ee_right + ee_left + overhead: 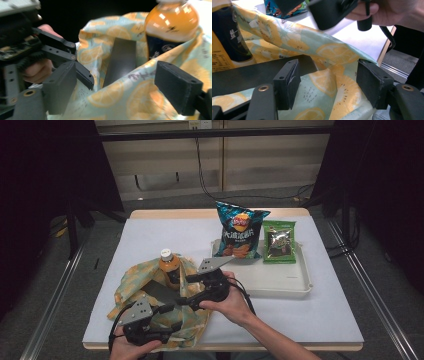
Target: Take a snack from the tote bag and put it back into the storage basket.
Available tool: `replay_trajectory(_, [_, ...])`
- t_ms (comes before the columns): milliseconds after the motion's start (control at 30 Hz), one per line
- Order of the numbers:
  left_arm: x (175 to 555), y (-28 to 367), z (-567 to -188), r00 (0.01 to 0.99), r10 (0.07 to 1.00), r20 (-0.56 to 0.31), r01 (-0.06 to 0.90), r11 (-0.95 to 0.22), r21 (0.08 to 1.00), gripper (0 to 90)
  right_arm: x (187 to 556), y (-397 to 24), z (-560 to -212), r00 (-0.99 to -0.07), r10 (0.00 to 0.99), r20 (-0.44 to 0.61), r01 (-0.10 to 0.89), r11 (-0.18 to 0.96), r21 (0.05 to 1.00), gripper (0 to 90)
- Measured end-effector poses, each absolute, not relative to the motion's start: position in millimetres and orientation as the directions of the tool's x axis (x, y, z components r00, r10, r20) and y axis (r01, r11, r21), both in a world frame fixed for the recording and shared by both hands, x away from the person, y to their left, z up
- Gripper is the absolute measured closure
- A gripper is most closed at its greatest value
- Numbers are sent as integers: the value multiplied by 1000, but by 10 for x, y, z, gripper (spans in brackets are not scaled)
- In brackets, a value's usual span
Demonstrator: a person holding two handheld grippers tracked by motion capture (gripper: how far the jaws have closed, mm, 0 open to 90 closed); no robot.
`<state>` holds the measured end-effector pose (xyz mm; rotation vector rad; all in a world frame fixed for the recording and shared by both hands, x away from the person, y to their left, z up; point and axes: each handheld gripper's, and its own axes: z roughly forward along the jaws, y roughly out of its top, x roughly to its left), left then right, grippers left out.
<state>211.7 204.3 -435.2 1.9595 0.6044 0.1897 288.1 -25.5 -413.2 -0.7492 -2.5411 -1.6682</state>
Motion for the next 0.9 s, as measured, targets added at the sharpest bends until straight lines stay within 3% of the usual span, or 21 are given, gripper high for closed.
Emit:
replay_trajectory(133, [2120, 2039, -4356, 864, 487, -130, 328, -348, 878, 353, 2875, -150, -4210, -885, 394, 249, 397, 357, 846, 183])
replay_trajectory(233, [2119, 2034, -4366, 863, 487, -136, 332, -345, 878, 350, 2860, -123, -4250, -893, 387, 231, 385, 390, 836, 285])
replay_trajectory(333, [2132, 2072, -4375, 861, 488, -141, 338, -342, 877, 347, 2839, -155, -4293, -892, 394, 221, 385, 406, 829, 447])
replay_trajectory(500, [2131, 2105, -4359, 860, 493, -135, 335, -343, 878, 358, 2809, -270, -4362, -895, 388, 221, 383, 412, 827, 810])
replay_trajectory(567, [2136, 2121, -4369, 856, 497, -142, 346, -347, 872, 382, 2789, -332, -4361, -890, 400, 220, 387, 405, 829, 896])
replay_trajectory(900, [2174, 2189, -4445, 839, 526, -143, 390, -395, 832, 515, 2666, -732, -4414, -854, 475, 214, 421, 387, 821, 900])
